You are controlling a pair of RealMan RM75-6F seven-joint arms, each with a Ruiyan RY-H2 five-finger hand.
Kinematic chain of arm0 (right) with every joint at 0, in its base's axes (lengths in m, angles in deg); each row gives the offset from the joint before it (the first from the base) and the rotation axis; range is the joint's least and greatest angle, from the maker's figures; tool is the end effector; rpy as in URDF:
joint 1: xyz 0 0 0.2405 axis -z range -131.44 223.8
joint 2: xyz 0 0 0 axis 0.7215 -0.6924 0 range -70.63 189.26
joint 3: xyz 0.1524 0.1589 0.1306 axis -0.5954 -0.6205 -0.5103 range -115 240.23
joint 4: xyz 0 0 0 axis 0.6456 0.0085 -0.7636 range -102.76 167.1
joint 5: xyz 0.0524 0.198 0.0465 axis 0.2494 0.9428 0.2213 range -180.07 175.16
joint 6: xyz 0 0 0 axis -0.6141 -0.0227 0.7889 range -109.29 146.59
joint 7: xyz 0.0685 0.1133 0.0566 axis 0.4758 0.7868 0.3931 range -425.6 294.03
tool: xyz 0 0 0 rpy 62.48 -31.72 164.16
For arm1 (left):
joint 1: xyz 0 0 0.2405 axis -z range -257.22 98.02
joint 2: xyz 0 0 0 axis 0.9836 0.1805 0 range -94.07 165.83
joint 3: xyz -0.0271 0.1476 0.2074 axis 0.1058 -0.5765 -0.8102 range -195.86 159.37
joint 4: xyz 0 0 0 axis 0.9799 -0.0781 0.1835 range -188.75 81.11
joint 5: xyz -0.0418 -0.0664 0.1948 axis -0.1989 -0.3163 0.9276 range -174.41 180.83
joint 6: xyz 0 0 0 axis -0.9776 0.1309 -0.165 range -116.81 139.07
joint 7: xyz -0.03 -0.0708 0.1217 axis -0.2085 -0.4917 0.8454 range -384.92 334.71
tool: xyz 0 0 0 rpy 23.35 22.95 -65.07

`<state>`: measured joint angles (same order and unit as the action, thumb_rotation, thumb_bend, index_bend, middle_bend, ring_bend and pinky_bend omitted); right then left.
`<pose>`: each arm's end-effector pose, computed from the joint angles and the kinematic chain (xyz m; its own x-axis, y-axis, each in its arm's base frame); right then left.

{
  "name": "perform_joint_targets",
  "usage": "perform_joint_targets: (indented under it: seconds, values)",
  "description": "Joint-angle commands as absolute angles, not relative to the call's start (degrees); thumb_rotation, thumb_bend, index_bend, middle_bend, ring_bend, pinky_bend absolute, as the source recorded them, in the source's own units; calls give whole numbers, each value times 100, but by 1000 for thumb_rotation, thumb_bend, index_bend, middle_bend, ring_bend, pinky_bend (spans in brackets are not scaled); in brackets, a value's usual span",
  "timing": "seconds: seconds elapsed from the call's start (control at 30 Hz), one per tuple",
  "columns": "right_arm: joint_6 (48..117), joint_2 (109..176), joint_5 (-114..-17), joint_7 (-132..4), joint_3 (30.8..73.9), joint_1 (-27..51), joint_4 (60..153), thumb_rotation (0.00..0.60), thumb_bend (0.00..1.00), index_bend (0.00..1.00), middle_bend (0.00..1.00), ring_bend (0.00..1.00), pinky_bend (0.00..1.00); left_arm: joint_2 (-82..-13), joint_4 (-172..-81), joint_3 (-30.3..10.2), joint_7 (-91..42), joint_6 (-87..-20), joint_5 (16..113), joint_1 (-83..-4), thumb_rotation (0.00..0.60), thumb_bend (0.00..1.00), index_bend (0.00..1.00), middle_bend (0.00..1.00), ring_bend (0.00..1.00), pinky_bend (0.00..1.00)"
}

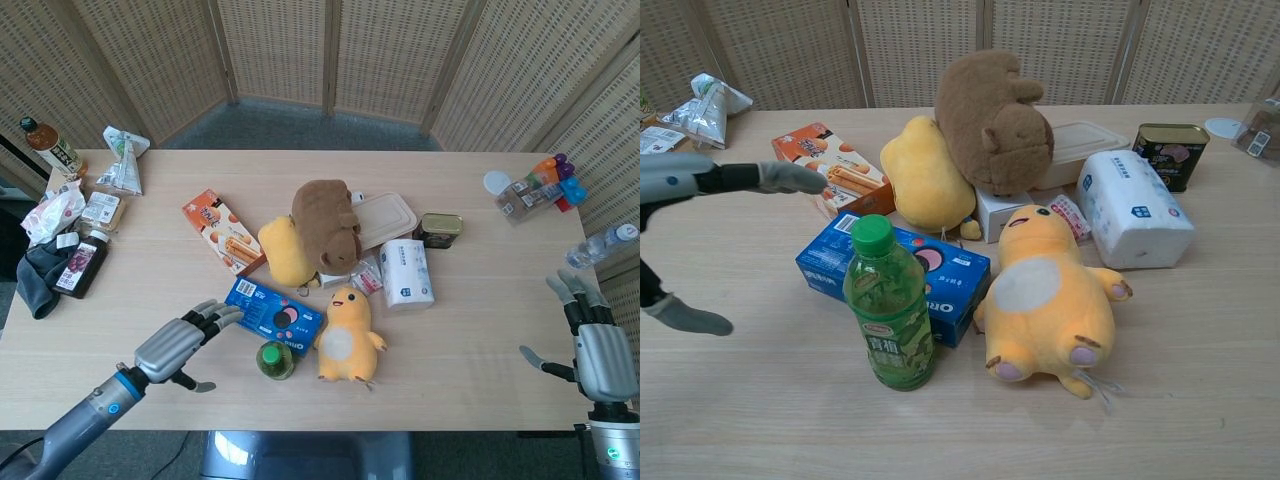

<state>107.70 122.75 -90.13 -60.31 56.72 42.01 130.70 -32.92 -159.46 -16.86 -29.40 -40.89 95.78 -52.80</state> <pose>-0.2804 -0.1856 0.1691 0.2082 0.1025 0.9727 -0.9752 -0.0541 0.2144 -0.1792 0.2252 0.0380 0.3006 0.5184 0.8006 0.8889 -0.4565 -0.0382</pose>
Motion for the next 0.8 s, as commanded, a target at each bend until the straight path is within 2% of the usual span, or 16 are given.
perform_joint_targets:
  seconds: [0.03,0.37,0.57,0.63,0.67,0.73,0.8]
  values:
    - [10763,12269,-9012,-6025,5673,4199,13073,600,0,112,0,0,0,-3874,-15721,-1629,-2526,-3863,9188,-5087,600,0,0,0,0,0]
    - [10760,12228,-8980,-5932,5640,4195,13087,600,0,112,0,0,0,-4871,-15308,-1583,-2040,-3814,8573,-4905,600,0,0,0,0,0]
    - [10785,12180,-8972,-5847,5623,4209,13113,600,0,111,0,0,0,-5388,-14981,-1544,-2075,-4032,8423,-4905,600,0,2,0,0,0]
    - [10783,12170,-8971,-5825,5624,4211,13119,600,0,111,0,0,0,-5619,-14826,-1520,-2168,-4179,8363,-4955,600,0,99,40,10,48]
    - [10778,12167,-8968,-5817,5624,4210,13121,600,0,112,0,0,0,-5715,-14750,-1521,-2202,-4234,8373,-4967,600,0,196,107,44,102]
    - [10776,12160,-8967,-5803,5624,4211,13126,600,0,113,0,0,0,-5941,-14590,-1508,-2286,-4425,8424,-5013,600,0,420,321,194,225]
    - [10777,12154,-8968,-5786,5623,4213,13131,600,0,113,0,0,0,-6146,-14458,-1488,-2385,-4605,8446,-5065,600,8,636,543,389,324]
